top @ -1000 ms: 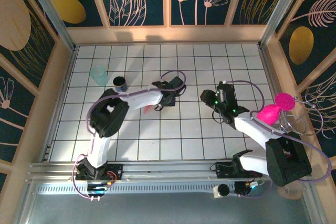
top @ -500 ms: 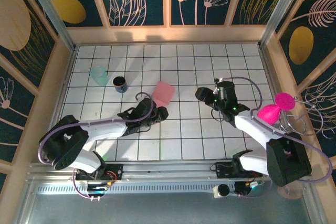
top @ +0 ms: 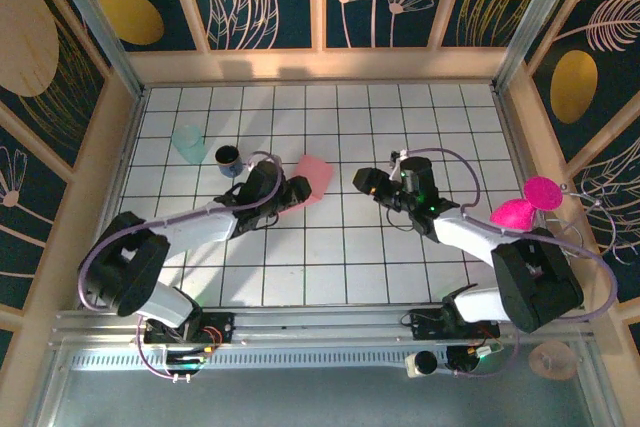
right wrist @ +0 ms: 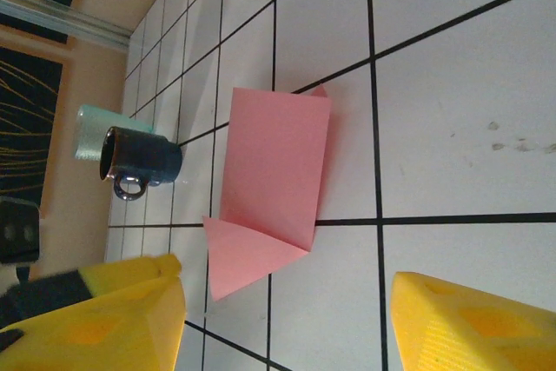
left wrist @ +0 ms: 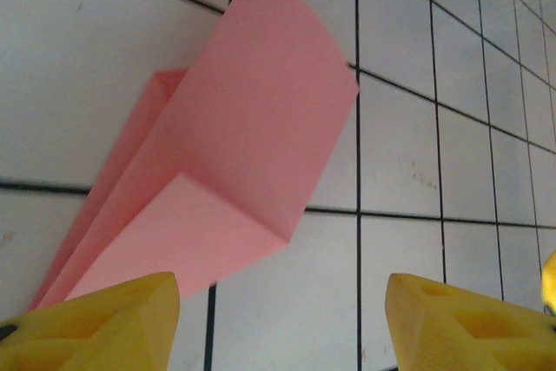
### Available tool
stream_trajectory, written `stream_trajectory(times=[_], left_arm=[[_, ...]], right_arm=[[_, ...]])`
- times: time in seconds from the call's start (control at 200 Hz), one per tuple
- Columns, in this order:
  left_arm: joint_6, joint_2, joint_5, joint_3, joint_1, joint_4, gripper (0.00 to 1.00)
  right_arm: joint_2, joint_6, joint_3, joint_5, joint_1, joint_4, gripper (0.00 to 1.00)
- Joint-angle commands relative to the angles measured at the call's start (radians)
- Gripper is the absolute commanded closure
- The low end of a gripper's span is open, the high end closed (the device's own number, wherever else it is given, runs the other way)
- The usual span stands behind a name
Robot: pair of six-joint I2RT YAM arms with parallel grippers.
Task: Fold a paper plane with a square sheet of paper (pick it up from the middle)
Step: Turn over the paper at the center of the table, then fold the wing for the fifth time at the center of the table.
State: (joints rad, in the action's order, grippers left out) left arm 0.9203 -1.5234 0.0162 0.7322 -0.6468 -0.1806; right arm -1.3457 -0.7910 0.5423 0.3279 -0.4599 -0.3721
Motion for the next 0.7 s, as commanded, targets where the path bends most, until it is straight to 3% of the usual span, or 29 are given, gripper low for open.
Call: stream_trajectory(times=[0.0,0.39,0.696], left_arm=[[-0.055,-0.071,0.049,0.074,0.024,-0.023,0.37],[-0.072,-0.260,0.076,0.162,0.071,-0.009,0.42],[-0.033,-0.326,0.103,0.153,0.082,-0.011,0.44]], right_arm=[[-0.040,-0.058,0.034,-0.036,-0.025,-0.065,0.36],[-0.199,-0.120,0.102,0.060,-0.037,-0.125,0.37],[-0.268,-0.202,0.156,0.027,-0.081,-0.054,0.40]])
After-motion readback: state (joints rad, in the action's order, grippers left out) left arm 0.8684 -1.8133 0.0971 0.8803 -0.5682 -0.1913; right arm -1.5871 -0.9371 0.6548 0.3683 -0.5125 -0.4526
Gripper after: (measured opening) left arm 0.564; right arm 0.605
